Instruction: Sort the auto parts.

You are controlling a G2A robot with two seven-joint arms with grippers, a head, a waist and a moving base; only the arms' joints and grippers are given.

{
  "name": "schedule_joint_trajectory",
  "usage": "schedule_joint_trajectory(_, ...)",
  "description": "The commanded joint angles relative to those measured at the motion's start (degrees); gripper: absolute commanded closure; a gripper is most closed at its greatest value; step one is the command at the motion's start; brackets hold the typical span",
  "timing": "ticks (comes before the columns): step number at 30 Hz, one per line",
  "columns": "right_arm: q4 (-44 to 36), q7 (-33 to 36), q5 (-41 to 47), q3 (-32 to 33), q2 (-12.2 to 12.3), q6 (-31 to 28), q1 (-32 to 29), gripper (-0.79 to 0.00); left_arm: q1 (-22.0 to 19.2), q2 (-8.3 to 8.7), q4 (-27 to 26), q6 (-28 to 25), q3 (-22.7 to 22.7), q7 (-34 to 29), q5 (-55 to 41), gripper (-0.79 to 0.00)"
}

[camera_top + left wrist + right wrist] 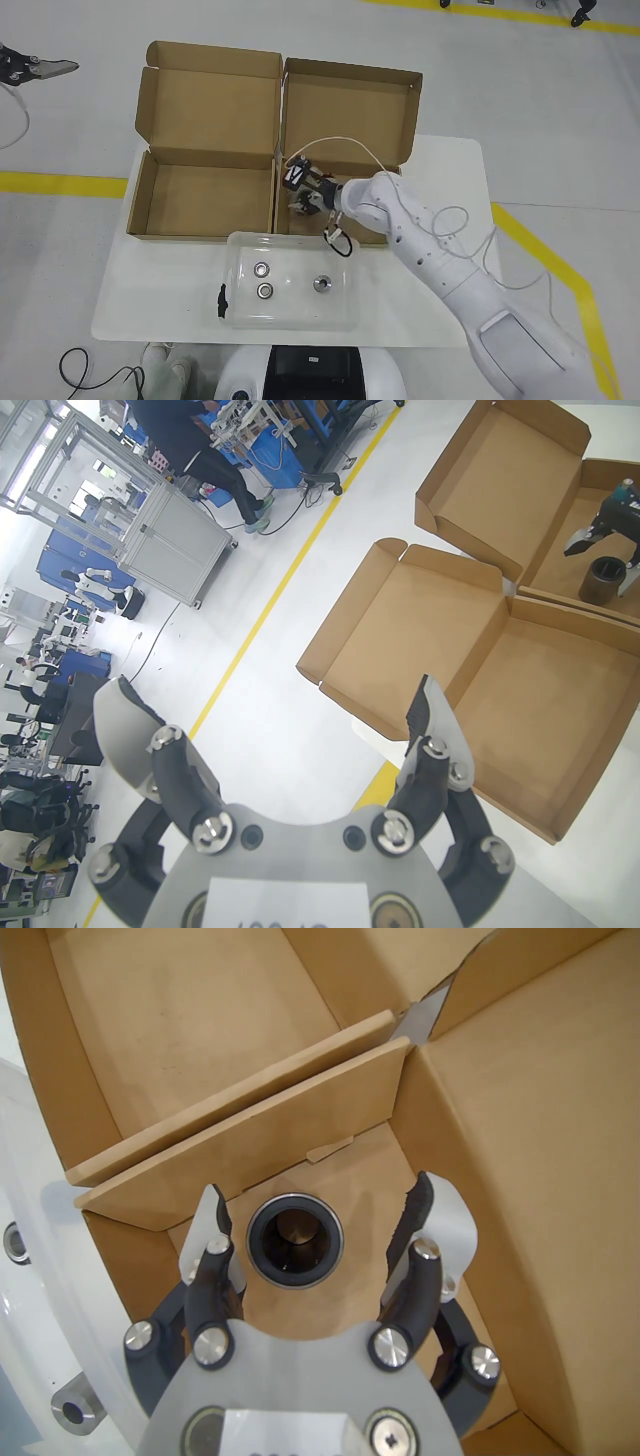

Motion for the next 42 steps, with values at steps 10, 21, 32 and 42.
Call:
schedule_joint_trajectory(10, -29.4, 12.23, -2.4, 9.84, 5.28, -5.44, -12.71, -0.65, 0.0, 0.0, 0.0, 0.0, 0.0, 0.0, 0.0, -0.785)
schedule_joint_trajectory(21, -45.38, 19.63, -4.39, 11.66, 8.54, -14.58, -25.17, -0.588, 0.0, 0.0, 0.0, 0.0, 0.0, 0.0, 0.0, -0.785)
schedule_joint_trajectory(32, -48.94, 23.28, -8.91, 12.83, 10.87, -14.91, -33.92, -0.465, 0.0, 0.0, 0.0, 0.0, 0.0, 0.0, 0.0, -0.785)
schedule_joint_trajectory(42, -43.47, 27.04, -8.5, 10.03, 11.1, -13.74, -32.63, -0.545, 0.0, 0.0, 0.0, 0.0, 0.0, 0.0, 0.0, -0.785)
